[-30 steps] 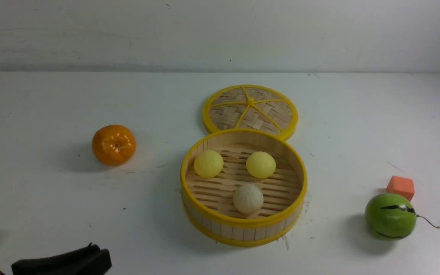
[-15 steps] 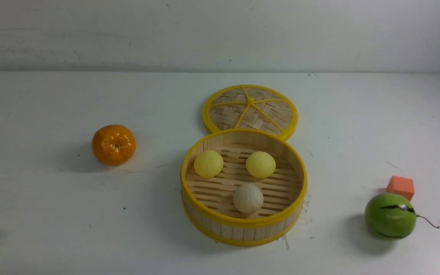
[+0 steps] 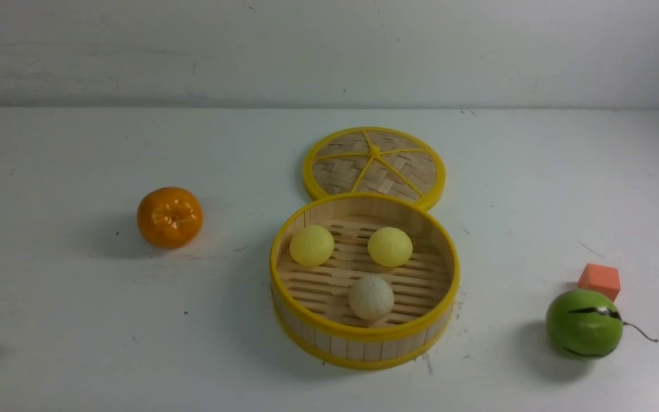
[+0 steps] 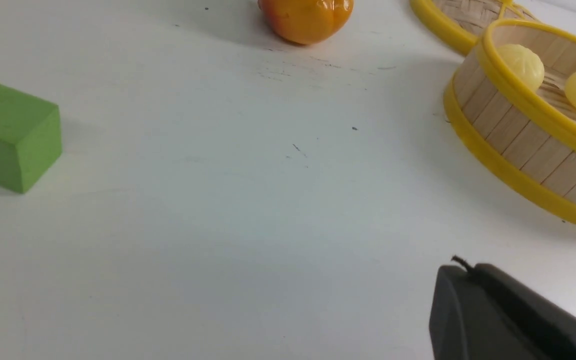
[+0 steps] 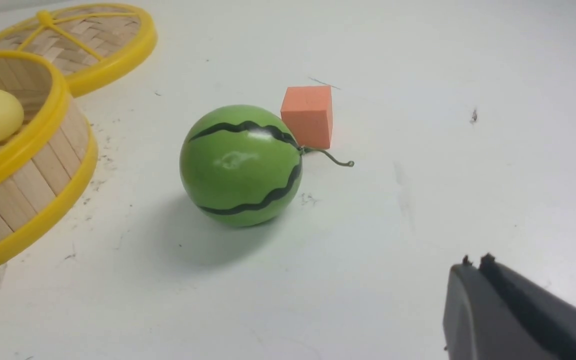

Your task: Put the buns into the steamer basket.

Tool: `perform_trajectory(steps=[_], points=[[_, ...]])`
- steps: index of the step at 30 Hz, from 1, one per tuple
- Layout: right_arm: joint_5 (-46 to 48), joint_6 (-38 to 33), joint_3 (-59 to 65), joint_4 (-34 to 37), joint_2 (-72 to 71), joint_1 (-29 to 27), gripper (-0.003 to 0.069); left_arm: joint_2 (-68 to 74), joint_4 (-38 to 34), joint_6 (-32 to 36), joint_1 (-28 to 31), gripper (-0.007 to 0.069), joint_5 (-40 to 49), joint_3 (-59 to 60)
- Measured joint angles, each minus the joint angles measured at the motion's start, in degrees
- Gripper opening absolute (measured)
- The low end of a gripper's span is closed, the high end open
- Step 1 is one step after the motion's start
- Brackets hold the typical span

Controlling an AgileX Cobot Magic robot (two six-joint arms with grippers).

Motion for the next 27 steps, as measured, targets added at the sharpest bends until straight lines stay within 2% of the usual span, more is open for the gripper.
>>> perform_trajectory(steps=[27], points=[[0.0, 0.0, 0.0, 0.0, 0.0, 0.0, 0.0025, 0.0, -0.1, 0.0, 0.0, -0.0013, -0.1, 0.0]])
